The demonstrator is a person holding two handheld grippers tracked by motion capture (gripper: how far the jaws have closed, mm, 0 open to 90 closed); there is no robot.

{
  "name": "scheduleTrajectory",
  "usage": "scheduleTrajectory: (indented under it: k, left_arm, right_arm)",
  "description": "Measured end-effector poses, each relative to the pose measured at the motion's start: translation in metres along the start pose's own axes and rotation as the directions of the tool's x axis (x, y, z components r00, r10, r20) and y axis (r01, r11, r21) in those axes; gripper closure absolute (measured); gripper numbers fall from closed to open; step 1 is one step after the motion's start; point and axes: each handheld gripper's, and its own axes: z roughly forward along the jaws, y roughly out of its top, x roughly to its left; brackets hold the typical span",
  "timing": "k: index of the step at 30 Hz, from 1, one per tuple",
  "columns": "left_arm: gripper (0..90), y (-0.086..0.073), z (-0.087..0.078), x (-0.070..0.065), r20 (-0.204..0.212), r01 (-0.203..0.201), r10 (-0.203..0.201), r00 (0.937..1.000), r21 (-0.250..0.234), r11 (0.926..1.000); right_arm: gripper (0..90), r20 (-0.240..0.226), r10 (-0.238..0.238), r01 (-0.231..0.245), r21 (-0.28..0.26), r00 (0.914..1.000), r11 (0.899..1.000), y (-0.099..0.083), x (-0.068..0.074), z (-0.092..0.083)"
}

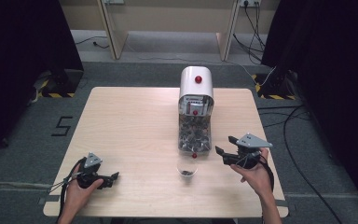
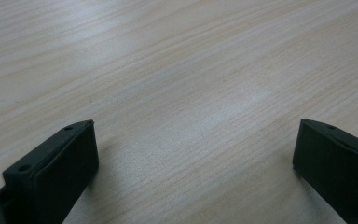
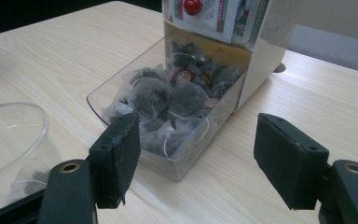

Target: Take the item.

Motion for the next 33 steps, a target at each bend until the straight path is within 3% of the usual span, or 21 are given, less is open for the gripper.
scheduleTrajectory:
  k: [17, 33]
  left_arm:
    - [0.0, 0.000, 0.000, 0.000, 0.000, 0.000, 0.000, 1.0000, 0.000, 1.0000]
    - [0.0, 0.000, 0.000, 0.000, 0.000, -0.001, 0.001, 1.0000, 0.001, 1.0000]
  right_arm:
    - [30.7, 0.037, 0.022, -0.023, 0.025, 0.9991, 0.999, -0.013, -0.007, -0.006]
    - [28.9, 0.056, 0.028, -0.029, 0.021, 0.9980, 0.999, -0.025, -0.009, -0.024]
